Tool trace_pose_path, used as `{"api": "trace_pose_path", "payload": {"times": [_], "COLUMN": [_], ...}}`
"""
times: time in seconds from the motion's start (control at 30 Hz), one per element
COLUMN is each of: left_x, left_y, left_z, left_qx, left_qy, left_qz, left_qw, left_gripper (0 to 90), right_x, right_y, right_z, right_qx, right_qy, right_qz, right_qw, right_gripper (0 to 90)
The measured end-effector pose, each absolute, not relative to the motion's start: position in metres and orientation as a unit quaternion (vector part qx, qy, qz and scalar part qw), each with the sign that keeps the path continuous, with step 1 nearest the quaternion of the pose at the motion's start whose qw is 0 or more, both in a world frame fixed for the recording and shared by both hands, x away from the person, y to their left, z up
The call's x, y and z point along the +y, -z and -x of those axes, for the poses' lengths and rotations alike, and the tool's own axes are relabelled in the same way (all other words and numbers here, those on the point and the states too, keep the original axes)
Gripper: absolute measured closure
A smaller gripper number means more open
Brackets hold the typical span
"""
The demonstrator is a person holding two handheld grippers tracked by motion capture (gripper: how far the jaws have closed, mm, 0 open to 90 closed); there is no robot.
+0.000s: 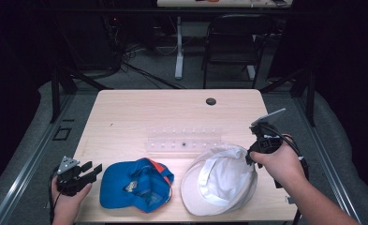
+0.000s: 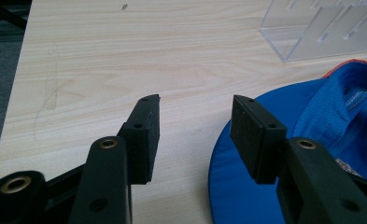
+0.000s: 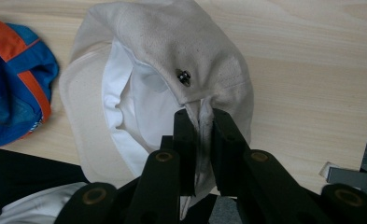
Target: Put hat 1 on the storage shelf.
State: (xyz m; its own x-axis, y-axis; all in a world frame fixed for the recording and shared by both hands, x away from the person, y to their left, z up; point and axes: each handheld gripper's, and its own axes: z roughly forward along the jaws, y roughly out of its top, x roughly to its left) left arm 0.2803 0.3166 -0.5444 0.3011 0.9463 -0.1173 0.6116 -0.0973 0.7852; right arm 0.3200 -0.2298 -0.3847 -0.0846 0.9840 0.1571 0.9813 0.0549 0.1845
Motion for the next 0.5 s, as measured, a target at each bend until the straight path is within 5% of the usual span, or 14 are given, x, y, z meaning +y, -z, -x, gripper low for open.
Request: {"api": "trace_pose_path", "payload": {"times": [0.5], "left_x": [0.318], "left_y": [0.545], "left_z": [-0.280], "left_qx": [0.552], "left_qy": [-0.217], "left_qz": [-0.705], "left_qw": [0.389], "left_gripper": [53.0], "right_x": [-0.242], "right_y": [0.354], "right_z": [-0.323], "right_qx": [0.695], "right_qy": [-0.161], "right_qz": [-0.699], "right_qw": [-0.041], "right_gripper": [82.1]}}
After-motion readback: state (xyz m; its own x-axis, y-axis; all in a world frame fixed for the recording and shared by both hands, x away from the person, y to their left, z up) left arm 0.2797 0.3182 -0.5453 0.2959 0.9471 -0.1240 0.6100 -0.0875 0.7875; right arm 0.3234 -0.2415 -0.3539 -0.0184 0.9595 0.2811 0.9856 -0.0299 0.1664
